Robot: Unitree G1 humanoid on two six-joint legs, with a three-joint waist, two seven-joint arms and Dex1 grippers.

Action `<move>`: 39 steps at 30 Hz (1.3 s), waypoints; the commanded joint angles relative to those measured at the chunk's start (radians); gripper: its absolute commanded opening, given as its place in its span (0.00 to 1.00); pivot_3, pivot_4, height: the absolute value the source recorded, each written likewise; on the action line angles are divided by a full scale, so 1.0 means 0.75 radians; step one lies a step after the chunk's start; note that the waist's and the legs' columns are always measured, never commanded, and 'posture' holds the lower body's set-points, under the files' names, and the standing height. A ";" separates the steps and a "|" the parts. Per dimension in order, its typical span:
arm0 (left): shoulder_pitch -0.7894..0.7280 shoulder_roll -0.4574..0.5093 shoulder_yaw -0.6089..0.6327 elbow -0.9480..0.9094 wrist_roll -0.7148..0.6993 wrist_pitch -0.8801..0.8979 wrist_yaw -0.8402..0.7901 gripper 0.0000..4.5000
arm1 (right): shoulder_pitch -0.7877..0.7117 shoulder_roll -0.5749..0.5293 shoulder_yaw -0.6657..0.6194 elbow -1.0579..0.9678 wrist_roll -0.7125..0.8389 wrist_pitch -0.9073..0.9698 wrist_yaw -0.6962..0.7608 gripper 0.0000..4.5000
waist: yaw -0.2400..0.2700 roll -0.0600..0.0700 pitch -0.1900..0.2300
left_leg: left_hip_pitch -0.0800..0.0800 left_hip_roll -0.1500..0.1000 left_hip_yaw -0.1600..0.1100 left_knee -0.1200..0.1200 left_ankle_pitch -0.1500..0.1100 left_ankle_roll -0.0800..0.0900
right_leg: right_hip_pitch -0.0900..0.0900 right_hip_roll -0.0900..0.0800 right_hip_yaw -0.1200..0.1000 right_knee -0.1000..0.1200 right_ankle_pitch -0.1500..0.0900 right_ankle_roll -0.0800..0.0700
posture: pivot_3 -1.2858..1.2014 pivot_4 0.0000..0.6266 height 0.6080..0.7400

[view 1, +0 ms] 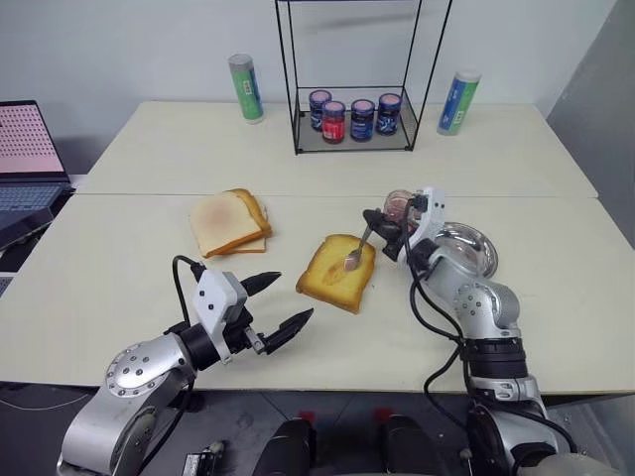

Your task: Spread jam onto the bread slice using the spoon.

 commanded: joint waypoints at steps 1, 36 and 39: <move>-0.015 0.005 0.004 -0.030 -0.002 -0.030 -0.008 1.00 | -0.040 -0.004 -0.041 0.008 -0.027 -0.054 -0.015 0.01 | 0.000 0.000 0.000 | 0.000 0.000 0.000 0.000 0.000 0.000 | 0.000 0.000 0.000 0.000 0.000 0.000 | 0.52 0.24 1.00; -0.913 -0.003 -0.407 0.389 0.030 0.112 -0.326 1.00 | 0.099 -0.338 -0.558 -0.469 0.297 0.213 -0.327 0.01 | 0.000 0.000 0.002 | -0.002 -0.001 0.000 0.001 0.000 0.000 | 0.001 0.000 -0.001 0.000 0.000 0.000 | 0.52 0.24 1.00; -0.982 -0.051 -0.494 0.512 0.115 0.062 -0.364 1.00 | 0.167 -0.346 -0.580 -0.405 0.253 0.145 -0.310 0.01 | -0.007 0.000 0.002 | -0.002 -0.001 0.000 0.001 0.000 0.000 | 0.001 0.000 -0.001 0.000 0.000 0.000 | 0.52 0.24 1.00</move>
